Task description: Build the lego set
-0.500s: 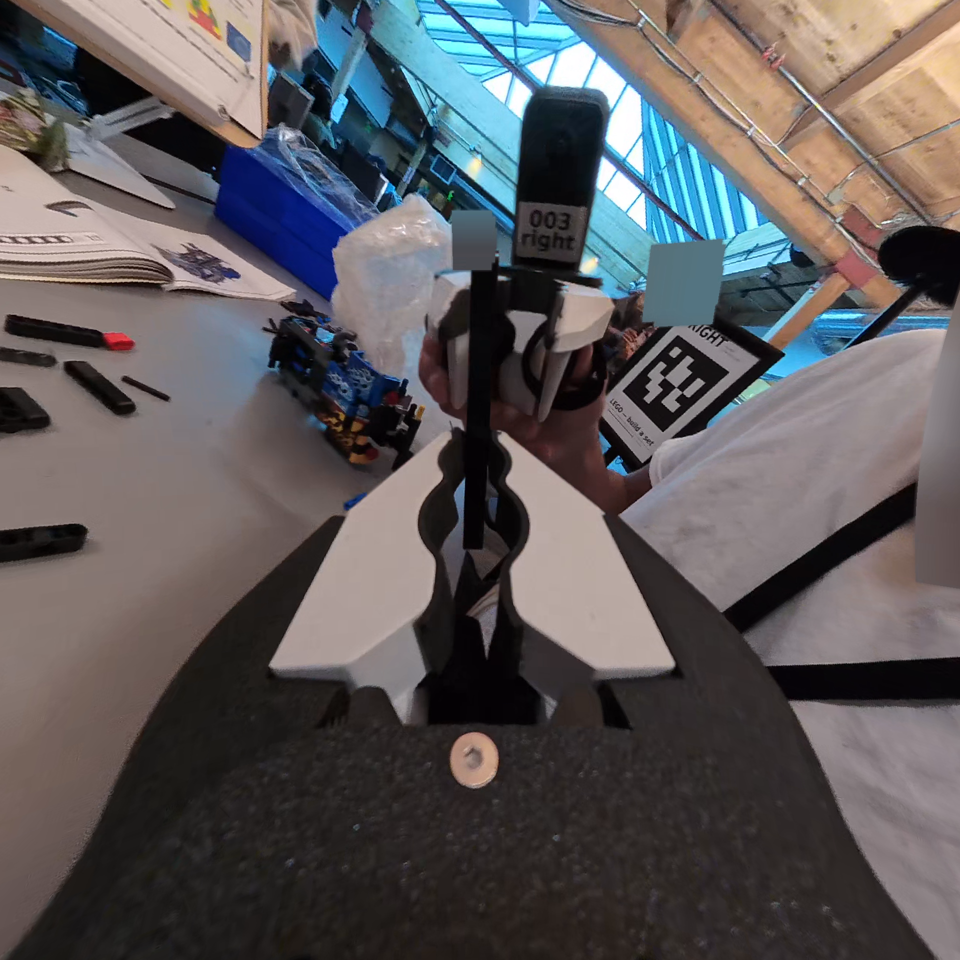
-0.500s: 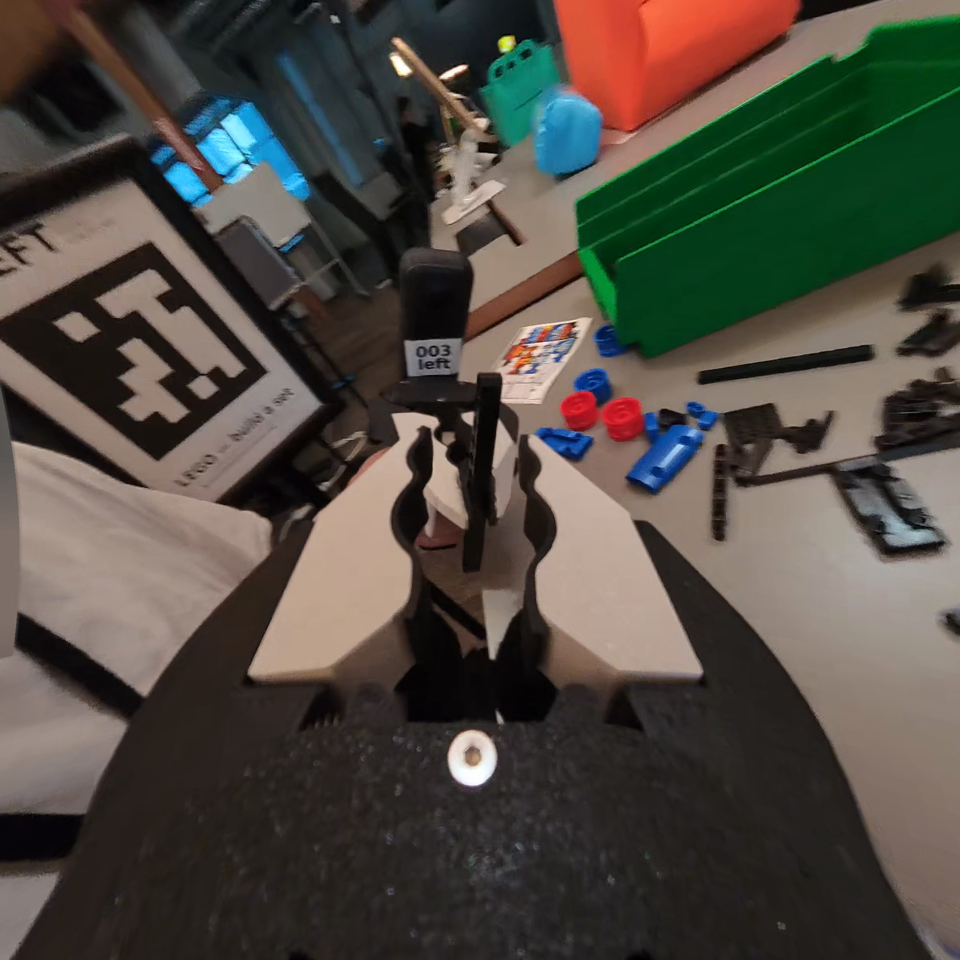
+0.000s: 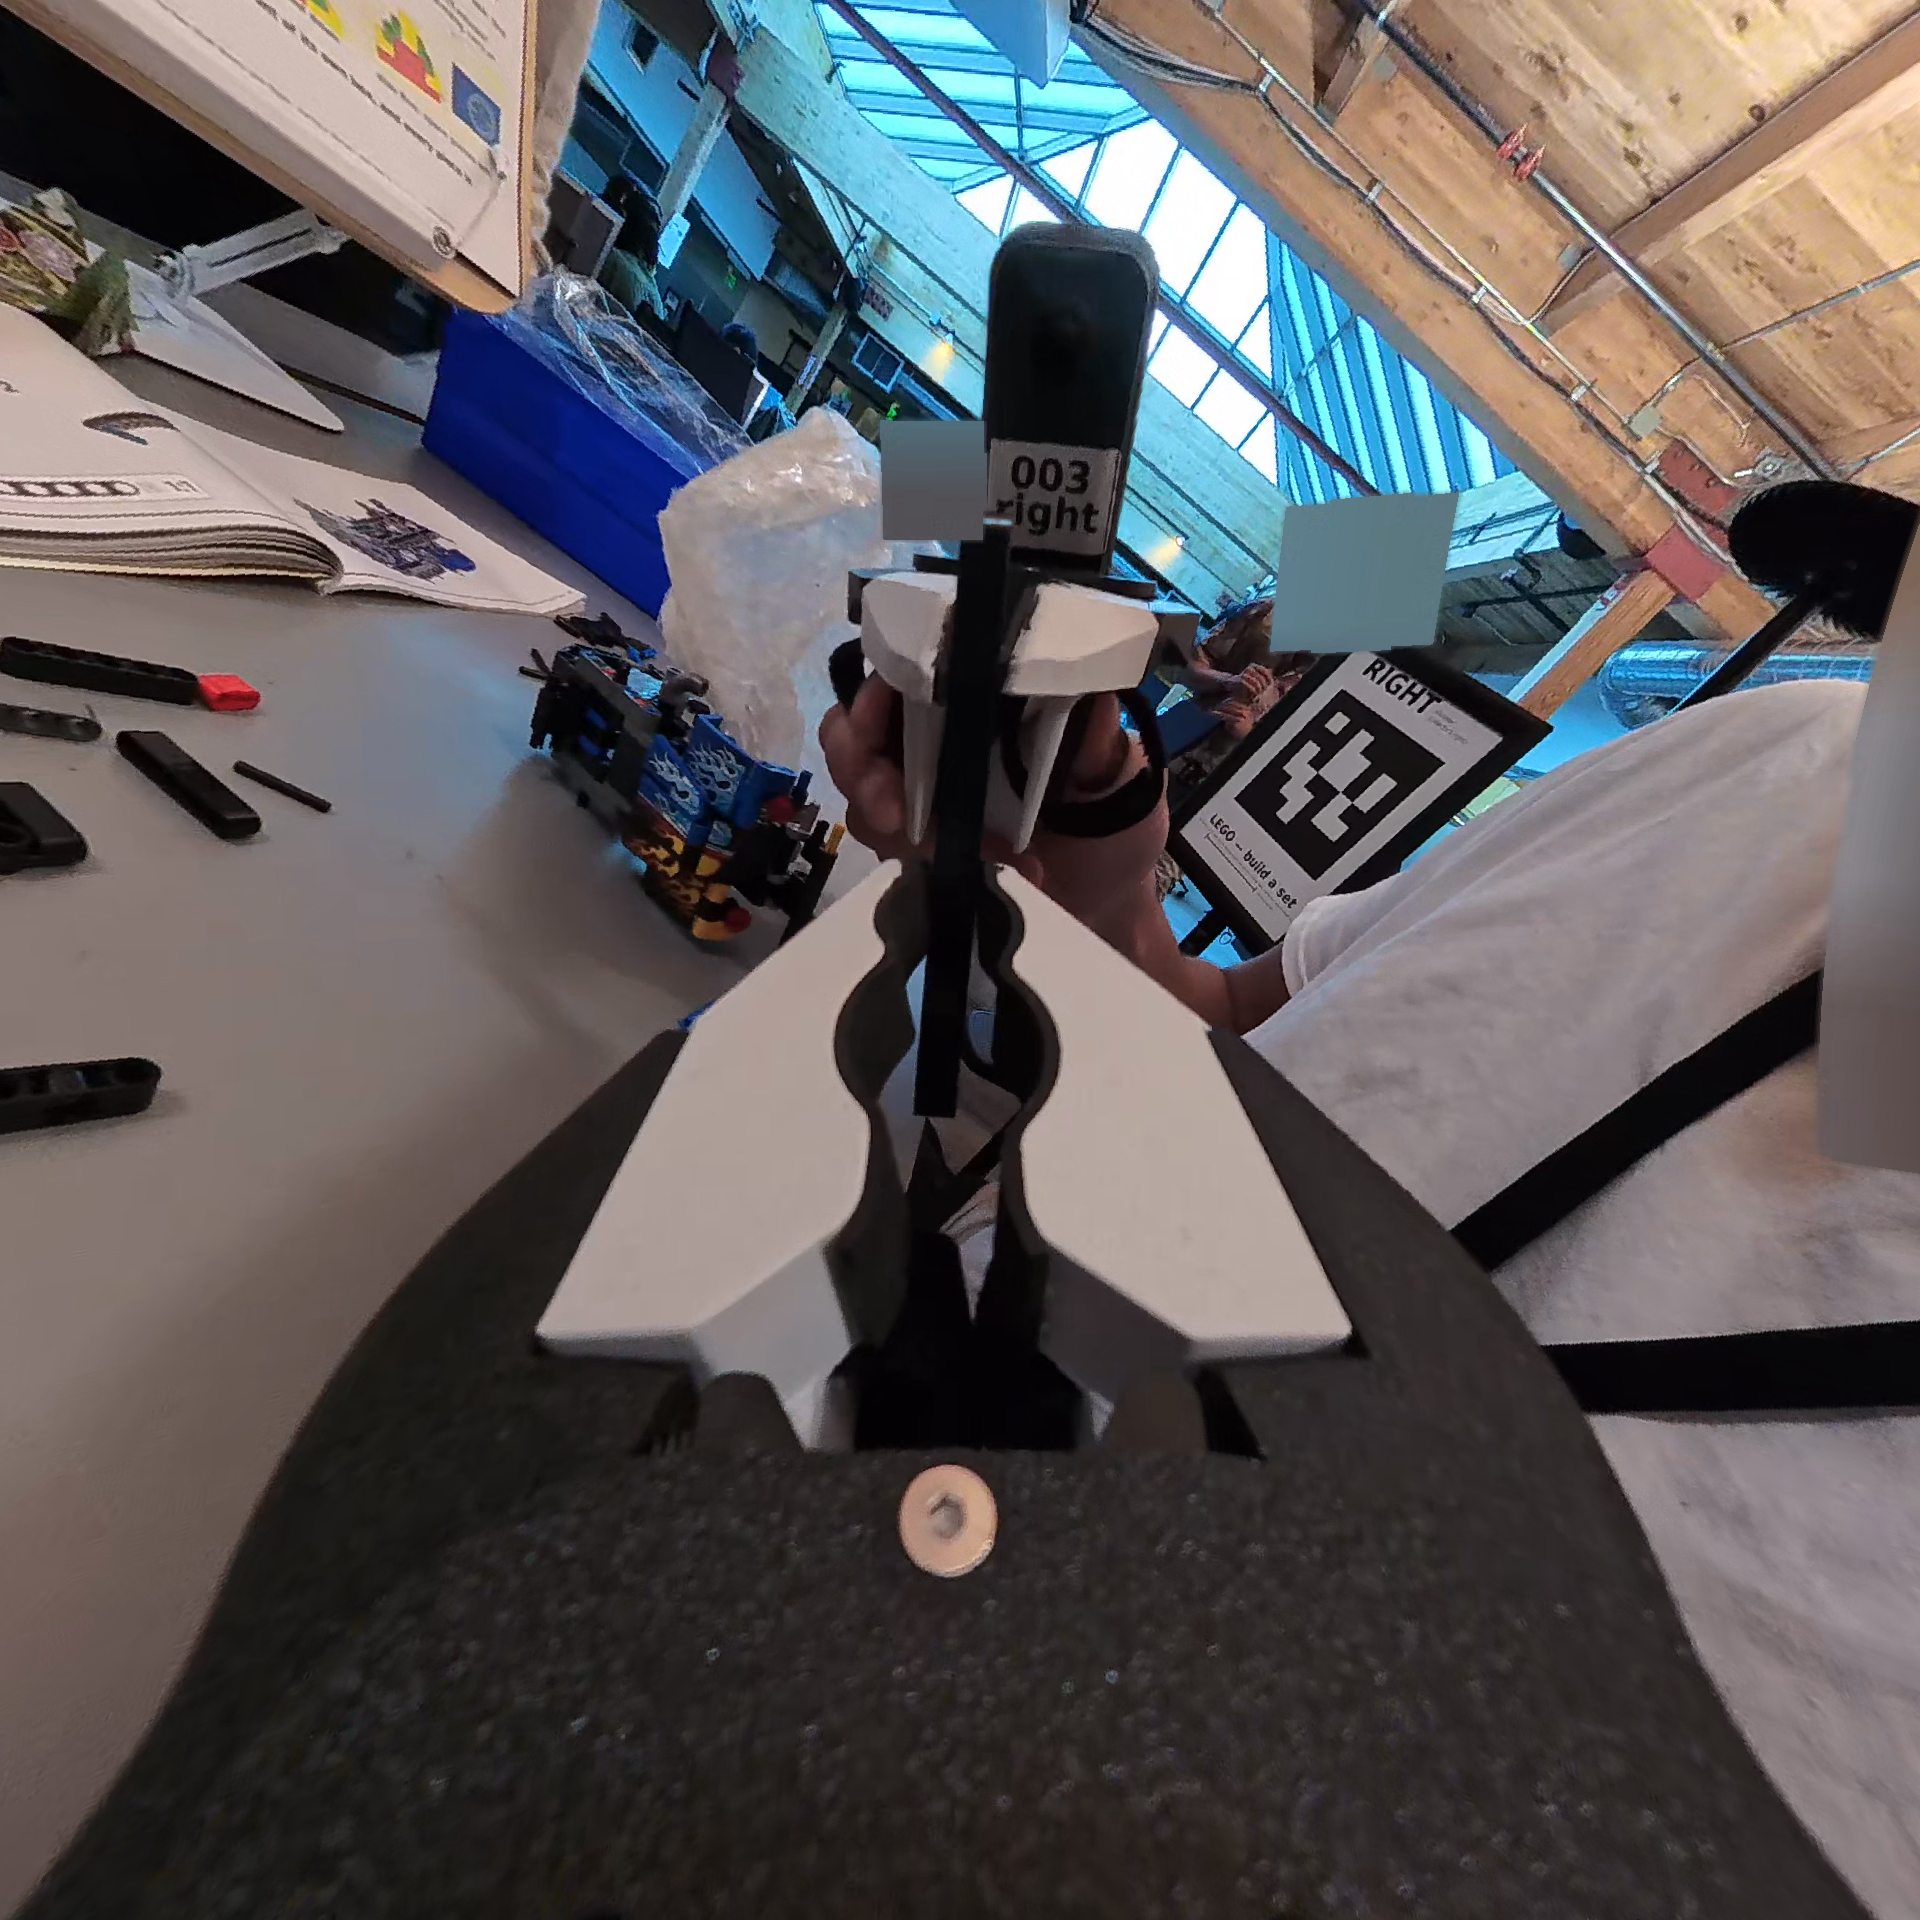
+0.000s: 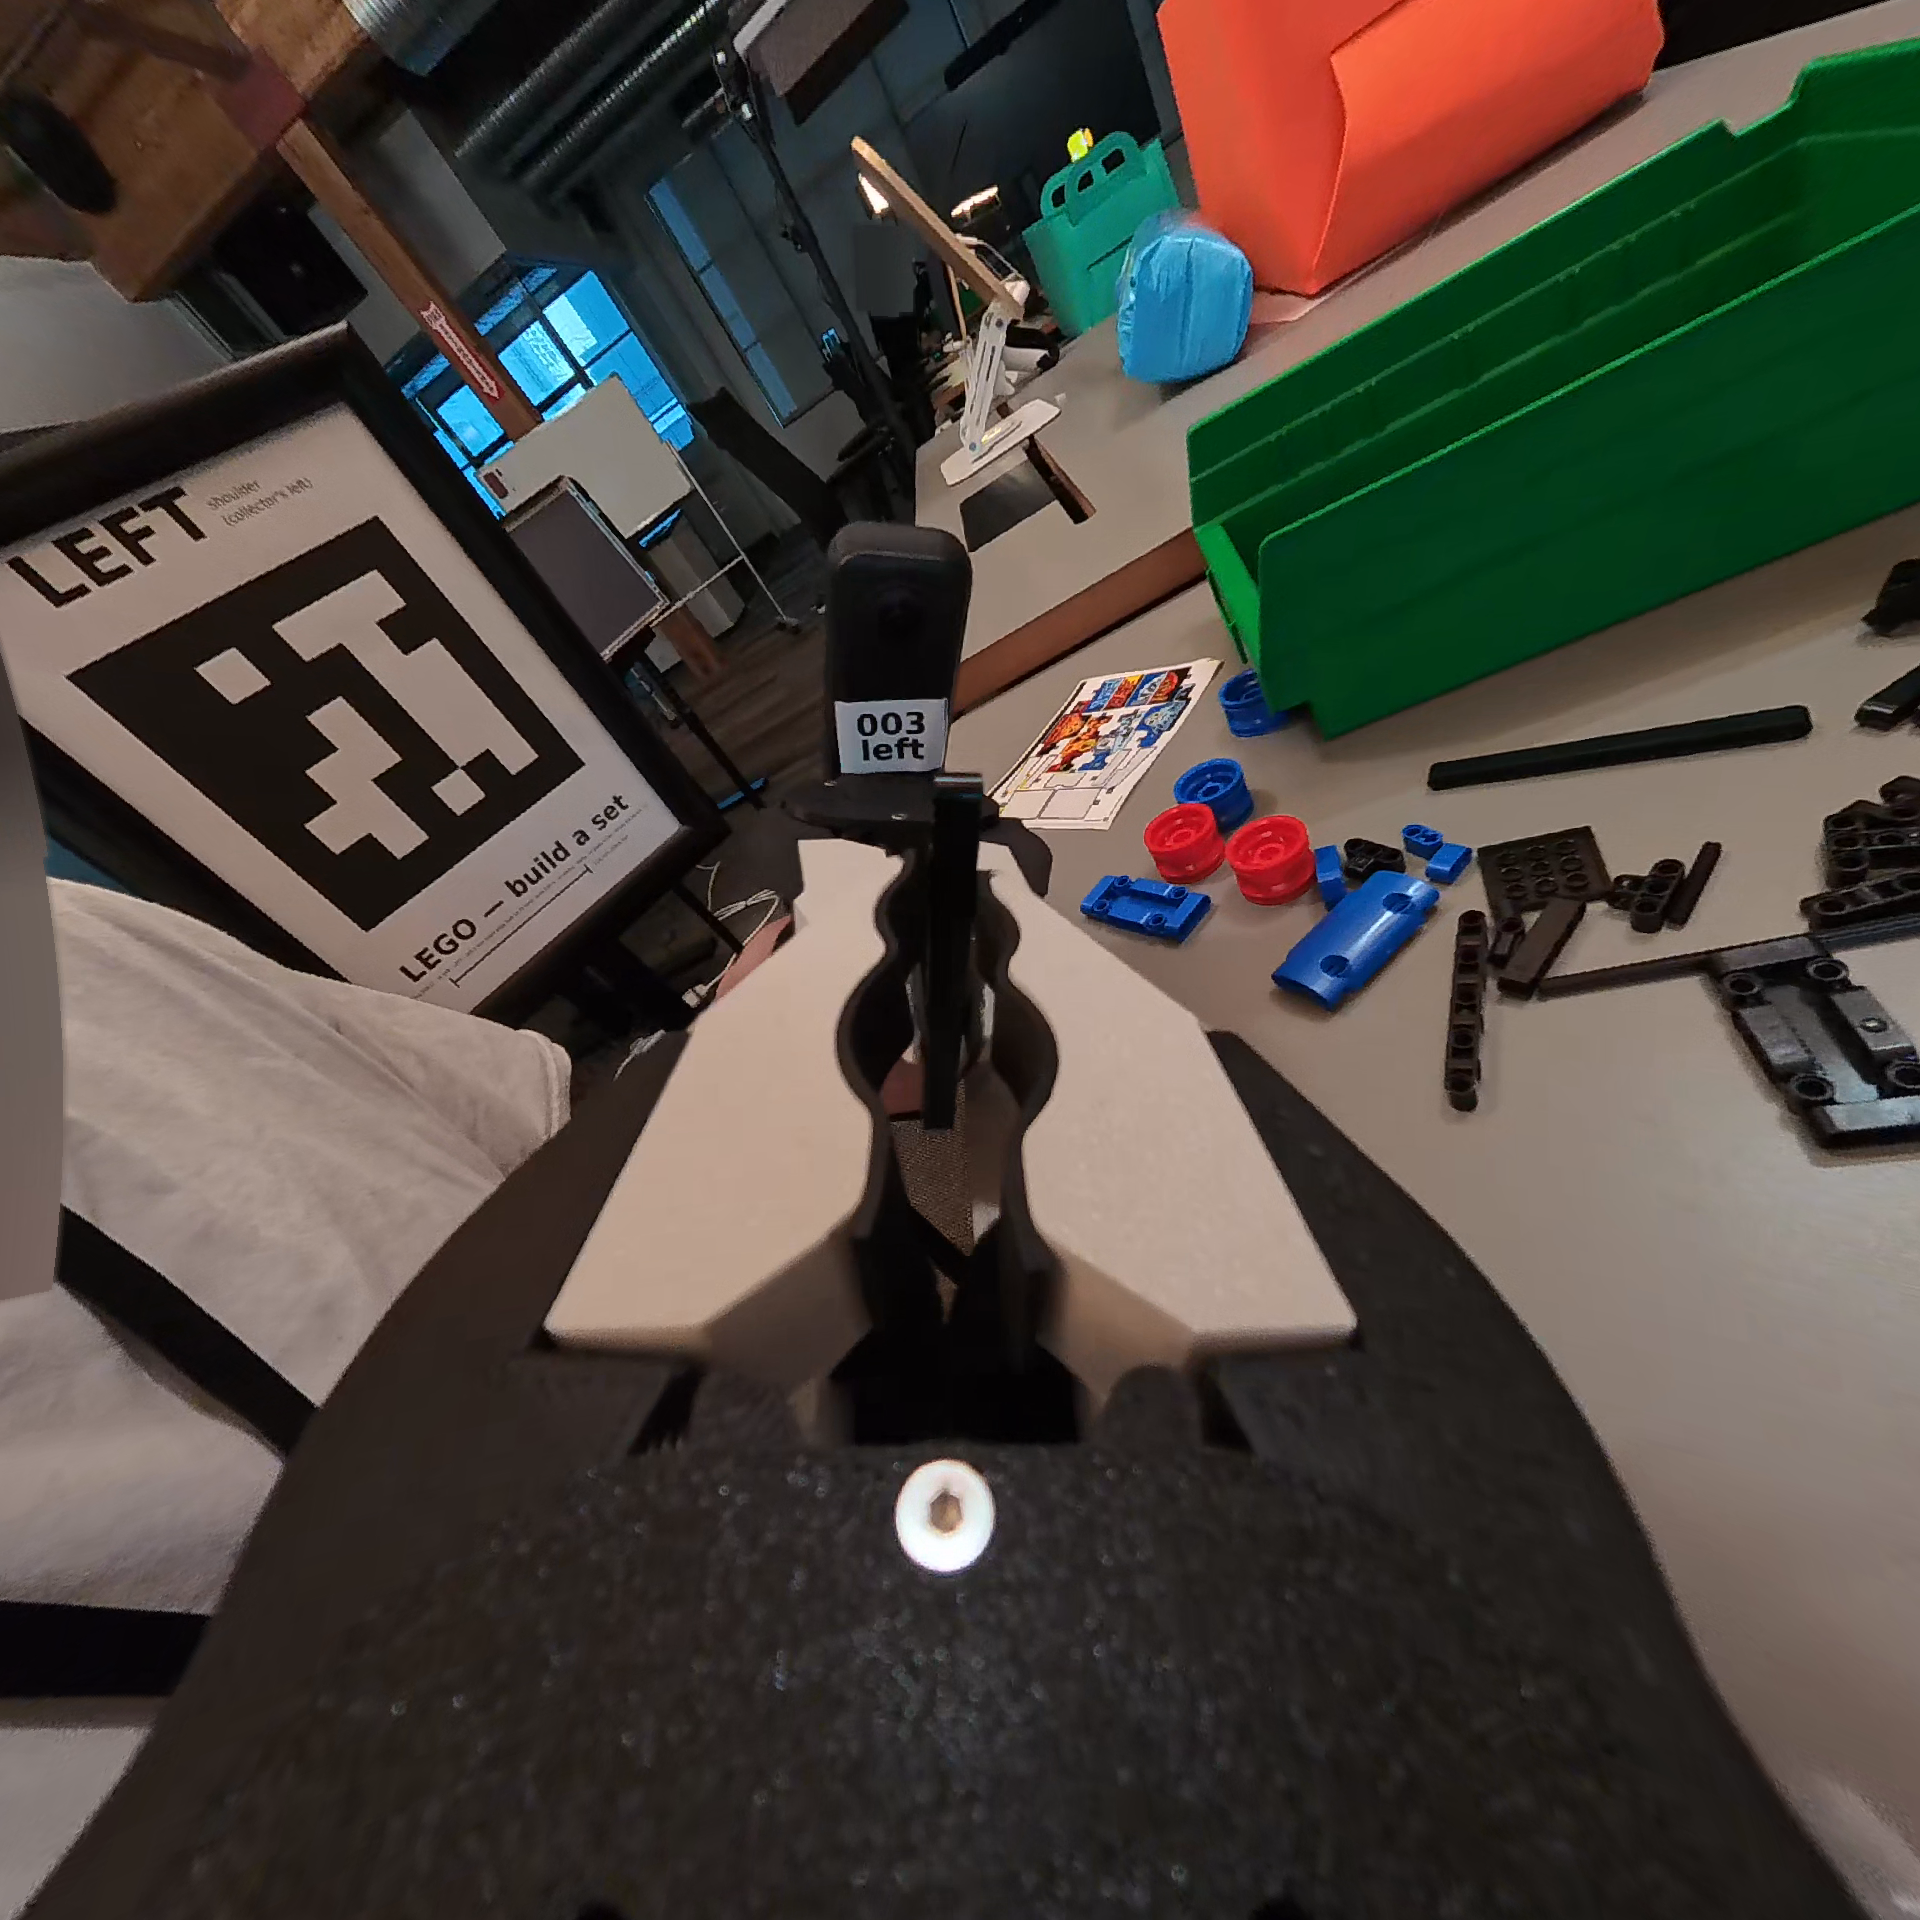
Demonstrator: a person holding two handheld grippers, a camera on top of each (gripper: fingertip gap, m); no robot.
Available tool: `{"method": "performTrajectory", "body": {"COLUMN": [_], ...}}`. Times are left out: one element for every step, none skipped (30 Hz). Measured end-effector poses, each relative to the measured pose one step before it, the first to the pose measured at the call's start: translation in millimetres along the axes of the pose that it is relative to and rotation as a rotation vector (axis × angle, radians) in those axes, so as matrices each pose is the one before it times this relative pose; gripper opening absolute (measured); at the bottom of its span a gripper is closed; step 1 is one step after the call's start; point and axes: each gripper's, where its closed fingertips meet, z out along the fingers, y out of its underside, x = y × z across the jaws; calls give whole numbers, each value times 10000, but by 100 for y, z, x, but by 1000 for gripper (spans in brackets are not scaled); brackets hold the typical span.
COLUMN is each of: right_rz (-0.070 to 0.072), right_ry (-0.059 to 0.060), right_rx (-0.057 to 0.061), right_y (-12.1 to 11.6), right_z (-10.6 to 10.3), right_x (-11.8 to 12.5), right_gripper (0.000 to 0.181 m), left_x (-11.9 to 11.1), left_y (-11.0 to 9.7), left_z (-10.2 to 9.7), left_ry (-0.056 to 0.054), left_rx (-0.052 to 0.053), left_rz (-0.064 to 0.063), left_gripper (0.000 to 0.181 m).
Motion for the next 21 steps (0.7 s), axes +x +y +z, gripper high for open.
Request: {"method": "performTrajectory", "body": {"right_rz": [24,34,-28,-10,36,-11,-18,30,14,-25,-8,25,1,11,22,48,54,-82,-240,-326,-325], "right_ry": [-48,6,31,-60,-42,32,9,-10,-10,-38,47,86,7,-58,-5,29,162,315,413,390,381], "right_rx": [3,2,58,23,-61,-13,-26,7,191,-27,-136,-88,23,12,-12,-31,-74,-111,-185,-322,-490], "right_y": [-1,-14,-86,19,140,22,25,-74,-292,17,188,119,-2,-7,10,56,142,166,273,475,869], "right_z": [-56,-81,-103,67,73,-61,-100,-102,-123,17,78,-38,-110,-95,-6,93,95,-30,-164,-255,-193], "right_x": [-35,61,60,-135,-82,36,61,38,-51,-86,42,122,65,-63,48,61,270,441,346,65,-116], "right_gripper": [7,7,7,7,7,7,7,7,7,7,7,7,7,7,7,7,8,9,19,28,29], "left_x": [57,45,-6,63,55,-29,-41,21,48,63,-48,-152,-53,39,9,-155,-387,-446,-516,-732,-878], "left_y": [-1,-28,-87,55,160,30,-21,34,68,57,173,134,20,-4,55,95,121,-7,-149,-80,139], "left_z": [-3,18,8,39,45,-10,-14,22,41,34,49,57,32,45,65,34,-45,-211,-404,-537,-547], "left_ry": [36,1,-43,8,22,-28,-11,24,25,16,-68,-131,-64,15,-21,-131,-277,-335,-397,-612,-772], "left_rx": [9,13,48,-48,-104,4,37,-18,-41,-43,-120,-84,2,-8,-36,-64,-85,-30,15,-78,-228], "left_rz": [-9,12,37,50,31,10,-14,1,30,41,57,88,65,8,40,112,166,212,261,485,762], "left_gripper": [6,6,6,6,6,6,6,6,6,6,6,6,6,6,6,6,6,6,6,6,6]}}
